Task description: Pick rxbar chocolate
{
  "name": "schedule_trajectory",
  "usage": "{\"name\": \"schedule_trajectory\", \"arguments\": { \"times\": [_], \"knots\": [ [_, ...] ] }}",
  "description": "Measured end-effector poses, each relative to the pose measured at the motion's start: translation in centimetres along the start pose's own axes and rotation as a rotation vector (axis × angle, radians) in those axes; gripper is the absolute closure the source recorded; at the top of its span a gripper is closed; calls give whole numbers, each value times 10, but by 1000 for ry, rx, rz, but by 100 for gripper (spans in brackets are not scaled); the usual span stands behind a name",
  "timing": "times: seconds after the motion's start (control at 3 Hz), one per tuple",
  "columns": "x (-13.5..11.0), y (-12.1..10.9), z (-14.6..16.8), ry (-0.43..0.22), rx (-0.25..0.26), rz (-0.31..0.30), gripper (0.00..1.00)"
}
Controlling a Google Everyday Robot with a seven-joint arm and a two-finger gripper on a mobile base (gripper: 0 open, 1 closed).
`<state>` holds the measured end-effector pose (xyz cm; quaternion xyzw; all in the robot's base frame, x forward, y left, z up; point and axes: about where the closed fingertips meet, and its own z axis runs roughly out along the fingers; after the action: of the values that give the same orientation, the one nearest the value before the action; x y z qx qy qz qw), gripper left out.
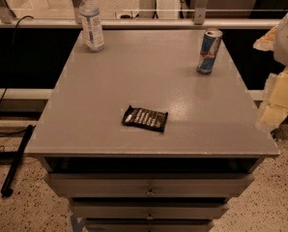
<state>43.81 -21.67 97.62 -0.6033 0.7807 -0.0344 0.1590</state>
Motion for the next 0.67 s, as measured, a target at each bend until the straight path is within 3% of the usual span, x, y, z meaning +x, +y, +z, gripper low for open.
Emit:
{"name": "schedule_trajectory", "arguments": {
  "times": [0.33,0.67],
  "knots": [
    [-1,0,0,-2,2,-1,0],
    [-29,3,25,-64,-14,-35,0]
  ]
}}
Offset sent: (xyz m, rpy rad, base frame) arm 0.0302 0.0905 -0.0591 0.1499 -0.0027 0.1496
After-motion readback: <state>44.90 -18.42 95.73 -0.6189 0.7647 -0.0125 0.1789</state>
